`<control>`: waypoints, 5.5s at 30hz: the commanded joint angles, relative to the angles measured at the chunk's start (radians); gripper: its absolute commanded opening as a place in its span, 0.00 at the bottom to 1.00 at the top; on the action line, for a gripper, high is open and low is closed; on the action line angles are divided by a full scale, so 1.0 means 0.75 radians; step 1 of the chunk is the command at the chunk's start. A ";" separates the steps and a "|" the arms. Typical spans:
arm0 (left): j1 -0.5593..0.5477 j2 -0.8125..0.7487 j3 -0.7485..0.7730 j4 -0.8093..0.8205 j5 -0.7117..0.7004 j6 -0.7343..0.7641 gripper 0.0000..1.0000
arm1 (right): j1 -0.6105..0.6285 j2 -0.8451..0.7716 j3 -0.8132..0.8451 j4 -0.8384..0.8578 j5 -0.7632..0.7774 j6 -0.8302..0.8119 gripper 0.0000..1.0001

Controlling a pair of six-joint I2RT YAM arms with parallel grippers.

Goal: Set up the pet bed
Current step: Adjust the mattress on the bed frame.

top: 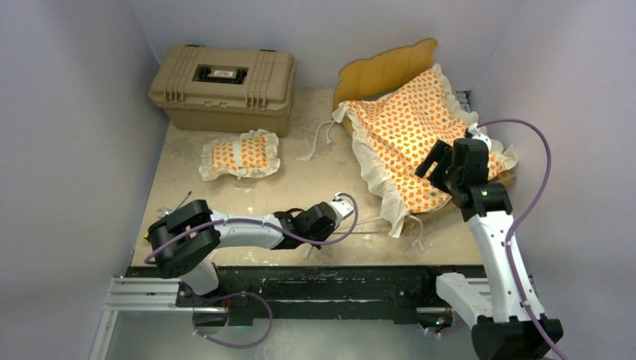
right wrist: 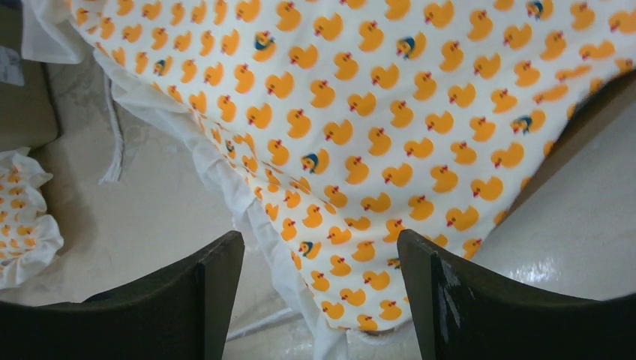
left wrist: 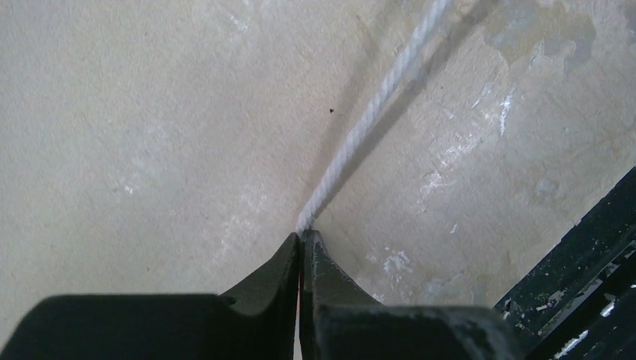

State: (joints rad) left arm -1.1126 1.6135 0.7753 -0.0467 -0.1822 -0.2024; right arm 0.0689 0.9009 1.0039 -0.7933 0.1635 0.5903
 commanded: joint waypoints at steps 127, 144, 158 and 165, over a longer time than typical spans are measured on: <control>0.425 -0.995 0.035 -0.272 -0.569 0.383 0.64 | 0.569 1.200 0.897 0.546 0.302 -0.660 0.28; 0.432 -0.975 0.034 -0.270 -0.565 0.380 0.64 | 0.579 1.327 1.017 0.540 0.338 -0.722 0.50; 0.444 -0.765 0.206 -0.302 -0.193 0.162 0.68 | 0.430 0.848 0.689 0.223 0.245 -0.398 0.83; 0.456 -0.747 0.185 -0.303 -0.216 0.187 0.68 | 0.433 0.670 0.502 -0.150 0.000 -0.338 0.77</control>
State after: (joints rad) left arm -0.7834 1.0649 0.8936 -0.2840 -0.3664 -0.0414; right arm 0.3870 1.4231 1.4433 -0.7048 0.2676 0.2607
